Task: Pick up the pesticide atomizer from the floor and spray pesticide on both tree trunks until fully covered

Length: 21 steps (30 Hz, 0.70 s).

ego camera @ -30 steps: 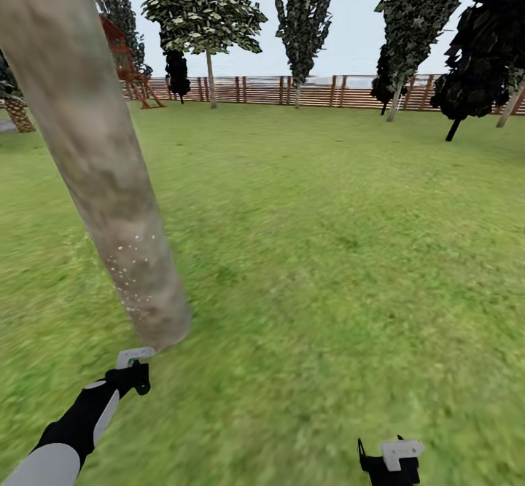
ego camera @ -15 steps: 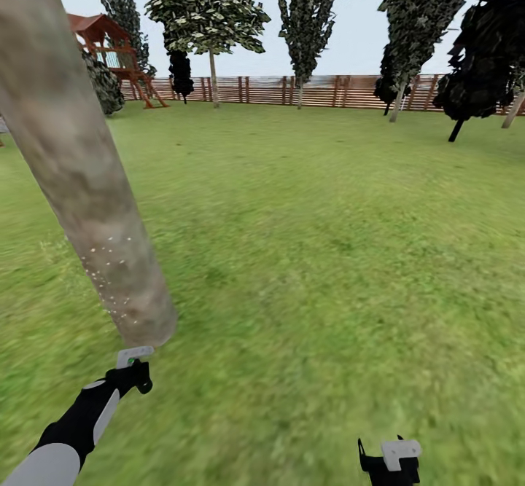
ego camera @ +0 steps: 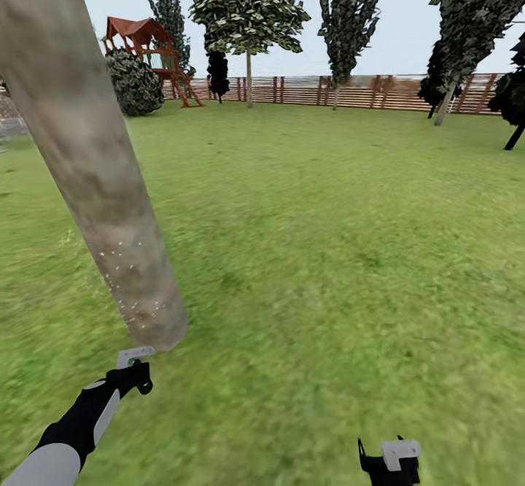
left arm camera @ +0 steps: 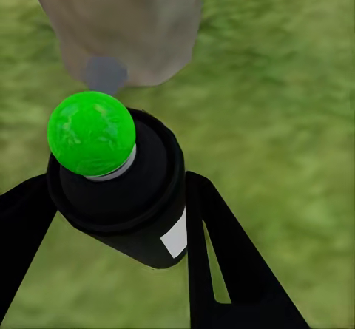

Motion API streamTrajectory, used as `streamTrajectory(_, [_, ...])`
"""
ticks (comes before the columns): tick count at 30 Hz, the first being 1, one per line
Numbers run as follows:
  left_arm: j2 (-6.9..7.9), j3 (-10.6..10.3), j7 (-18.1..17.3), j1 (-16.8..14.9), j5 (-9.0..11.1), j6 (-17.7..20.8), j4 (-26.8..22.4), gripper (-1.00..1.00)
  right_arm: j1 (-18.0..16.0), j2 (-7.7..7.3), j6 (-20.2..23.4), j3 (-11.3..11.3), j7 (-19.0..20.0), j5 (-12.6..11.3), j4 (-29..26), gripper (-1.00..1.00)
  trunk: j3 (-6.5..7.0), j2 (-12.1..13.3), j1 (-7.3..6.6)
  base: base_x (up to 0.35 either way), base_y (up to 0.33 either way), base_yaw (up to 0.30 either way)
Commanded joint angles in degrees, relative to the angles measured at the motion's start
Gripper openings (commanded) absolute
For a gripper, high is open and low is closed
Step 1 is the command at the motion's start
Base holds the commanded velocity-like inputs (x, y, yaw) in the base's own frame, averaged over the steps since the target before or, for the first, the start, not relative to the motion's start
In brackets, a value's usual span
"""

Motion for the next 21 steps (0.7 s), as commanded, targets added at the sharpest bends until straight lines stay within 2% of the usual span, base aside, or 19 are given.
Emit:
streamTrajectory(1, [0.0, 0.0, 0.0, 0.0, 0.0, 0.0, 0.02, -1.0, -0.01, 0.0, 0.0, 0.0, 0.0, 0.01, 0.0, 1.0, 0.0, 0.0, 0.0, 0.28, -0.167, 0.276])
streamTrajectory(4, [-0.08, -0.01, 0.92, 0.0, 0.0, -0.03, 0.08, -1.0, -0.01, 0.0, 0.0, 0.0, 0.0, 0.0, 0.0, 1.0, 0.0, 0.0, 0.0, 0.228, -0.194, 0.134])
streamTrajectory(8, [-0.62, -0.01, 4.32, 0.0, 0.09, -0.09, 0.11, -1.0, 0.0, 0.0, 0.0, 0.0, 0.0, -0.02, 0.0, 1.0, 0.0, 0.0, 0.0, 0.054, -0.258, 0.015])
streamTrajectory(15, [-0.71, -0.01, 4.63, 0.0, 0.09, -0.09, 0.06, -1.0, 0.01, 0.0, 0.0, 0.0, 0.0, 0.02, 0.0, 1.0, 0.0, 0.0, 0.0, 0.002, -0.272, 0.024])
streamTrajectory(21, [-0.71, -0.01, 4.66, 0.0, 0.09, -0.09, -0.03, -1.0, -0.01, 0.0, 0.0, 0.0, 0.0, -0.01, 0.0, 1.0, 0.0, 0.0, 0.0, 0.0, -0.273, 0.231])
